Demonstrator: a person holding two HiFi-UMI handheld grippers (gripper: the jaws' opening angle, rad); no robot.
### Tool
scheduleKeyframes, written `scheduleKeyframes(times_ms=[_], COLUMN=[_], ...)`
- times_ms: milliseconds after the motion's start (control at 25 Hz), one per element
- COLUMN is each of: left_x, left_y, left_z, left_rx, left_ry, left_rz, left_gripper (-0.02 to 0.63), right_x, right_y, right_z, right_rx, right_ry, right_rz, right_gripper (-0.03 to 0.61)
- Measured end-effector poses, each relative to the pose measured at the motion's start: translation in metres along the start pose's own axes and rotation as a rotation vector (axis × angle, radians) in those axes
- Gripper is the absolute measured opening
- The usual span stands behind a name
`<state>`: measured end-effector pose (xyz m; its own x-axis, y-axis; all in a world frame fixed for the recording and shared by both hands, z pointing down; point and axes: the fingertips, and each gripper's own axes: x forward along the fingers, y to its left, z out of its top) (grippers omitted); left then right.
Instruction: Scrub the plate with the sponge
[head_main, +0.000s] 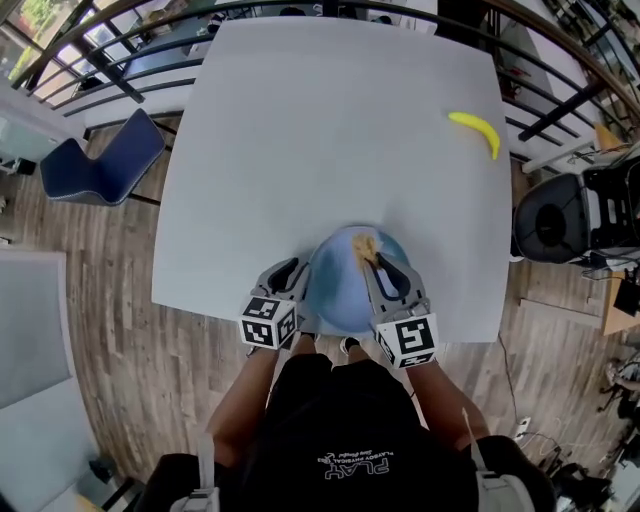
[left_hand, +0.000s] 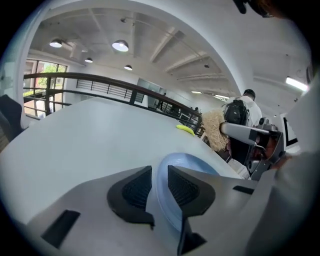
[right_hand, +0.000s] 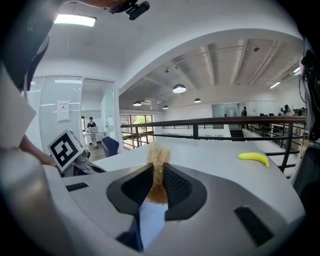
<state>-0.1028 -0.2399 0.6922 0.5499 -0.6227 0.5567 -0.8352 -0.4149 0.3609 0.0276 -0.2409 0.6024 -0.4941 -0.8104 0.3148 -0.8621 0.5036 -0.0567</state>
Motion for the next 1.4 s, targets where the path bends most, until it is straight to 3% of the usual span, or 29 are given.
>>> scheduleKeyframes(times_ms=[120,280,520,1080,1400], left_x=[0.002,0.008,0.010,0.025,0.030], left_y=[-0.009,-0.007,-0.005,-0.014,-0.015], left_z=[-0.030,-0.057,-0.071,-0.090,-0.095], left_rx=[-0.064,-0.216,-0.329,-0.355,-0.383], left_ry=[0.056,0.124,0.168,0.258,0.290], left_rz=[0.006,-0.017,-0.092,-0.121,-0.074], left_gripper=[0.112,0.117,0.115,0.112,0.046], right_x=[-0.015,-0.022,-0.023,-0.013,-0.018], right_y=[0.000,-0.003,0.001,0.009,0.000], right_z=[-0.011,-0.019,-0.021,-0.026,-0.028], right_rx=[0.006,0.023,0.021,0.035,0.050], right_ry=[0.006,0.021,0.033,0.041,0.041], right_rz=[0.000,0.002,0.000,0.031,0.026], right_gripper=[0.067,0.067,0.067,0.067,0.067])
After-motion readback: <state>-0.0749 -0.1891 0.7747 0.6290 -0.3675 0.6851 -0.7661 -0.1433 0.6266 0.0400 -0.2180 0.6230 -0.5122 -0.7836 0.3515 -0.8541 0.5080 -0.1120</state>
